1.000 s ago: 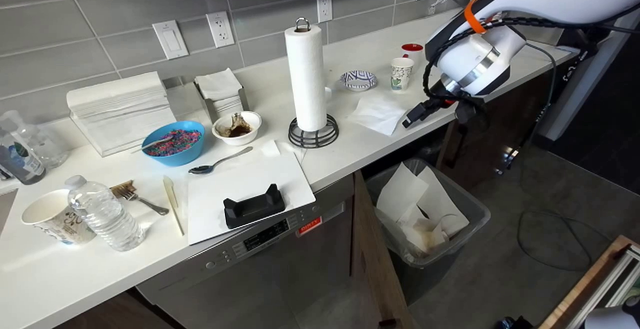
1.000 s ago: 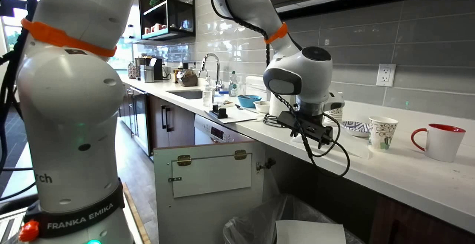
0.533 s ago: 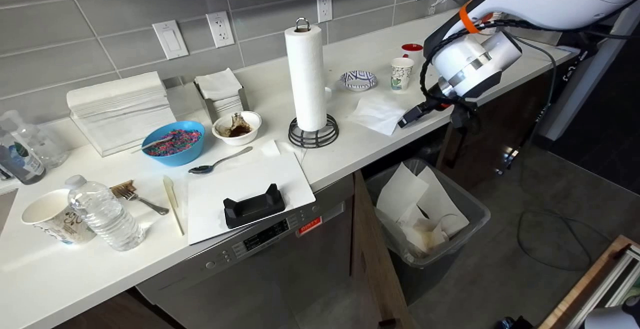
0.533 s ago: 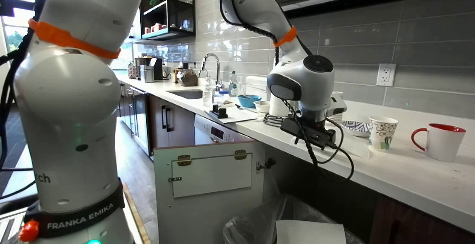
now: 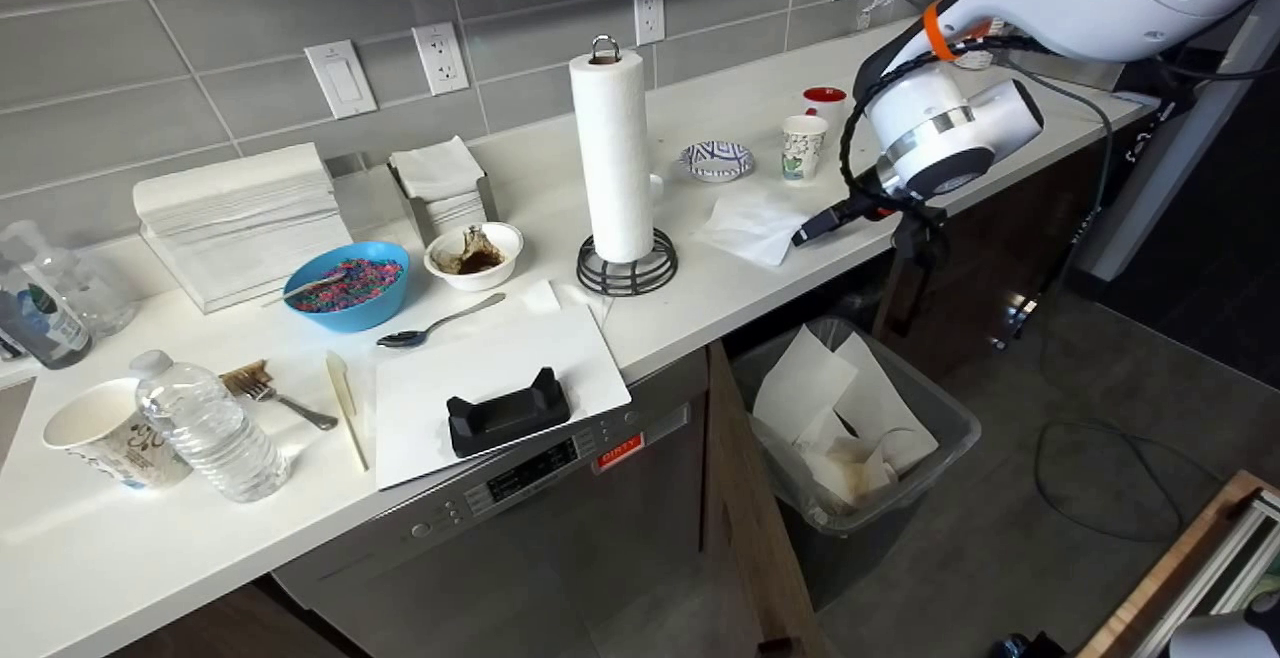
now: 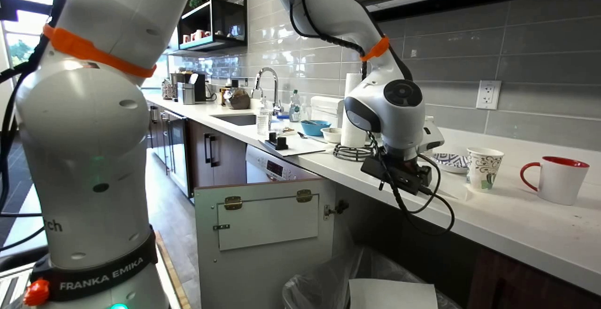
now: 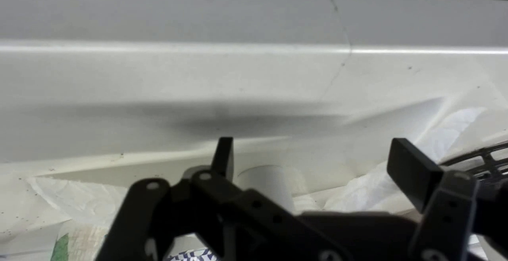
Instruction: Push the tissue forward
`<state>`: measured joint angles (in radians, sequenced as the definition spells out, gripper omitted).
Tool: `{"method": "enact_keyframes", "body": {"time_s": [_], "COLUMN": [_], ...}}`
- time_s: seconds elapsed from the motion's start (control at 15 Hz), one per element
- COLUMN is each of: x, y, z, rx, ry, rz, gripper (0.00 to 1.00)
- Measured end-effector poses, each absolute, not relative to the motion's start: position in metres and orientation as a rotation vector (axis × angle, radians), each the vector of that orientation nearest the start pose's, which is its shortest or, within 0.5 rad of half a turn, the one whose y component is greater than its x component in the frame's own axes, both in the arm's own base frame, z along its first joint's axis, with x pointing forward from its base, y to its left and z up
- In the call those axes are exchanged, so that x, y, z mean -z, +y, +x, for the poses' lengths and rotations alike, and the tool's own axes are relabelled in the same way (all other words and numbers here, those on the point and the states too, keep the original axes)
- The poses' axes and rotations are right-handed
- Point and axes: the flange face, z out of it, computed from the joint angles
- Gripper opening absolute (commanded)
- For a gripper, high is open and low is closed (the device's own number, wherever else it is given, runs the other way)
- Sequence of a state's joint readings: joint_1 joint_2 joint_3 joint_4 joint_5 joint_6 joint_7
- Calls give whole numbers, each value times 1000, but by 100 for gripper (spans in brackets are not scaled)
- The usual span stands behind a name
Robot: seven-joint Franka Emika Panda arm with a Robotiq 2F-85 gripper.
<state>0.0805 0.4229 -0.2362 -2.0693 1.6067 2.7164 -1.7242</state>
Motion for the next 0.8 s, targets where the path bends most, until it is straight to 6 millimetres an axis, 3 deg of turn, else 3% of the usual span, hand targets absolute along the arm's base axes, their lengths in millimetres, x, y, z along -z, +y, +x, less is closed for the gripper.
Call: {"method": "enact_keyframes", "body": {"time_s": [0.8], "x": [-221], "y": [-131], "z": [585], "rx": [1087], "ry": [-185], "rz": [-2671], "gripper": [100]}}
